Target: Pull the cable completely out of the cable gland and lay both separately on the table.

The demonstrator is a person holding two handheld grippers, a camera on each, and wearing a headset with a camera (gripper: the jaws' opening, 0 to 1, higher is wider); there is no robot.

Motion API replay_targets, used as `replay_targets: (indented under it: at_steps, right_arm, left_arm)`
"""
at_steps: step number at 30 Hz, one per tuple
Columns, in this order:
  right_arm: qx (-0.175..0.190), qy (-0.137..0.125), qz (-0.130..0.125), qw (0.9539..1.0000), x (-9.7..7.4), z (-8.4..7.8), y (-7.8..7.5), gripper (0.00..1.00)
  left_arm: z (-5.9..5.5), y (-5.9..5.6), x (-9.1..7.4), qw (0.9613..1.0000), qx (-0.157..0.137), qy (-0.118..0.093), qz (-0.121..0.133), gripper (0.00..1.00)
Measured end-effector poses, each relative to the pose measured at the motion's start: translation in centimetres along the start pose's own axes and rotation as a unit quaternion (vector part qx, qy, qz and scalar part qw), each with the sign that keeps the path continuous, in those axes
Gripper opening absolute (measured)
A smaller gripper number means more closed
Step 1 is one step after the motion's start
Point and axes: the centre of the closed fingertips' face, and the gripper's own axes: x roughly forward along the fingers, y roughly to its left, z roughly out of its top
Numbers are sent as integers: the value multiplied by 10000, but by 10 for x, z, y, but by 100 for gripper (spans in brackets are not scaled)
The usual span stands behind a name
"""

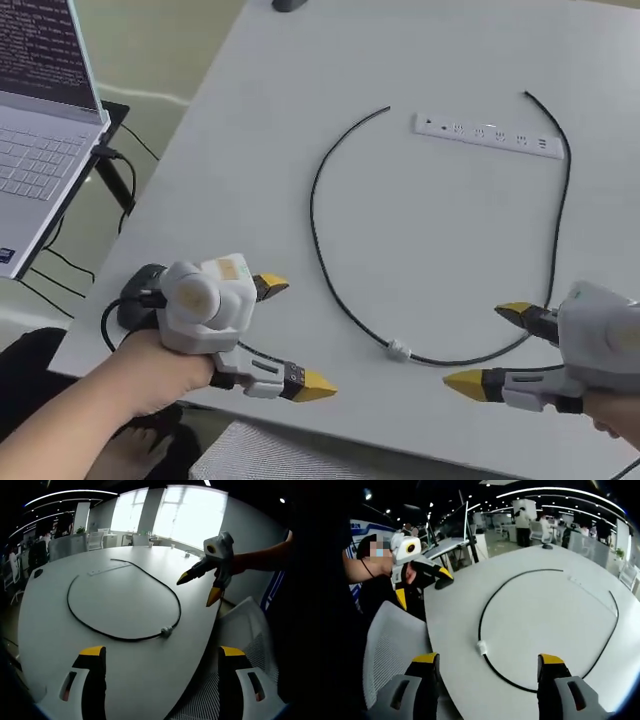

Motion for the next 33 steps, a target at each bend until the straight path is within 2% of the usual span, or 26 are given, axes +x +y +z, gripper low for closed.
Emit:
replay_targets:
  at_steps: [2,4,8,10,15,20,25,33]
  right_arm:
    - [-44,42,17,10000,4,1,1,80]
    - [-105,107,47,9999,9,2,0,79]
    - [-195,234,100,9995,19,1,-2,76]
    - [-283,272,151,9991,24,1,0,75]
    - [-404,535,226,9975,38,-6,-1,69]
    - [-449,740,319,9957,53,-13,1,62]
    - [-409,824,446,9948,64,-16,2,57]
    - [-610,1023,611,9910,76,-22,6,49]
  left_arm:
    - [1,0,-2,10000,-47,2,11,93]
    - [7,0,-3,9998,-90,-146,38,95]
    - [7,7,-2,9996,-116,-185,184,97]
    - [7,10,-1,9992,-266,-239,193,97]
    - [0,12,5,9996,-221,-88,137,96]
    - [-1,7,10,9998,-197,-10,5,96]
    - [-3,6,13,9998,-210,53,-47,96]
    - [-4,7,12,9997,-222,73,-106,94]
